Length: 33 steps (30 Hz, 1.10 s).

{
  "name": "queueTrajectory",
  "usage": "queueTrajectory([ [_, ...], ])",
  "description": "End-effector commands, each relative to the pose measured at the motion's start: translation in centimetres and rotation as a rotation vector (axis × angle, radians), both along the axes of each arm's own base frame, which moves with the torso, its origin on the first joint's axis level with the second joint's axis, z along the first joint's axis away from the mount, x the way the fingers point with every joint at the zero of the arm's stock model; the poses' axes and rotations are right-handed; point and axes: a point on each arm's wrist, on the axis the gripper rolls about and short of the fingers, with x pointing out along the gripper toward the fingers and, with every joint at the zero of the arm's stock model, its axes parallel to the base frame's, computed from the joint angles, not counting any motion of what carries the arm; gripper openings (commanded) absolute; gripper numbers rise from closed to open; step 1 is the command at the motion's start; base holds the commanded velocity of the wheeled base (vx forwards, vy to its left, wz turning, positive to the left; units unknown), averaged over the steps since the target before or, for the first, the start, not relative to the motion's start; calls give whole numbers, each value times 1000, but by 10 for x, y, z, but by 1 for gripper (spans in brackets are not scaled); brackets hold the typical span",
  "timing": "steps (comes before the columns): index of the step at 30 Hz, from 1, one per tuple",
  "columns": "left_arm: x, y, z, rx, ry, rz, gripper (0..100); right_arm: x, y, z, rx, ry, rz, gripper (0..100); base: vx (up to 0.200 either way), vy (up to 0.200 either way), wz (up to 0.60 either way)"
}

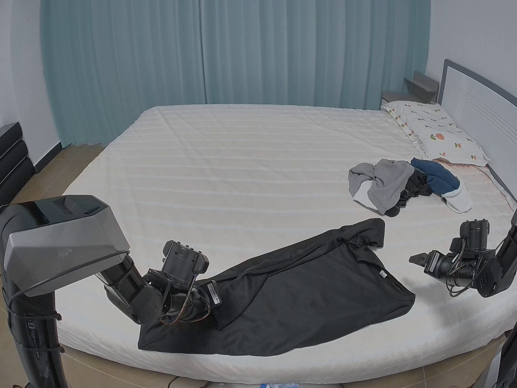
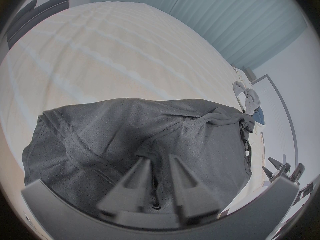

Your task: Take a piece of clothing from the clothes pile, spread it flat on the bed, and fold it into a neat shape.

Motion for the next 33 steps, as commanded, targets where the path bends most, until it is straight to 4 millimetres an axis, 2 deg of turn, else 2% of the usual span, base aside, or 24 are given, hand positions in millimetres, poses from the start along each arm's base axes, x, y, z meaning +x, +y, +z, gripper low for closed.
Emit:
queueTrajectory([
  [1,4,3,11,-19,-49,24,0,0,0,0,0,1,1,100,0,0,0],
  [8,16,21,41,-68,-175,89,0,0,0,-1,4,2,2,100,0,0,0],
  [9,19,28,51,-80,-206,114,0,0,0,-1,4,4,2,100,0,0,0],
  [10,19,28,51,-80,-206,114,0,0,0,-1,4,4,2,100,0,0,0],
  [12,34,42,64,-98,-260,164,0,0,0,-2,4,8,2,100,0,0,0],
  [14,36,44,65,-98,-267,170,0,0,0,-2,4,8,2,100,0,0,0],
  [15,53,56,75,-114,-318,213,0,1,0,-3,6,7,4,100,0,0,0],
  [16,60,60,79,-118,-338,226,0,1,0,-3,6,7,4,100,0,0,0],
  [20,92,72,79,-131,-389,273,0,2,0,-3,8,8,4,100,0,0,0],
  [21,92,72,79,-131,-389,273,0,2,0,-3,8,8,4,100,0,0,0],
  [22,109,79,71,-128,-398,295,0,2,0,-4,9,11,4,100,0,0,0],
  [25,132,83,58,-127,-415,315,0,5,2,-9,23,24,-3,100,0,0,0],
  [29,150,92,52,-129,-442,337,0,8,2,-10,42,24,-21,100,0,0,0],
  [33,179,100,44,-118,-503,348,0,9,2,-11,48,14,-22,100,0,0,0],
])
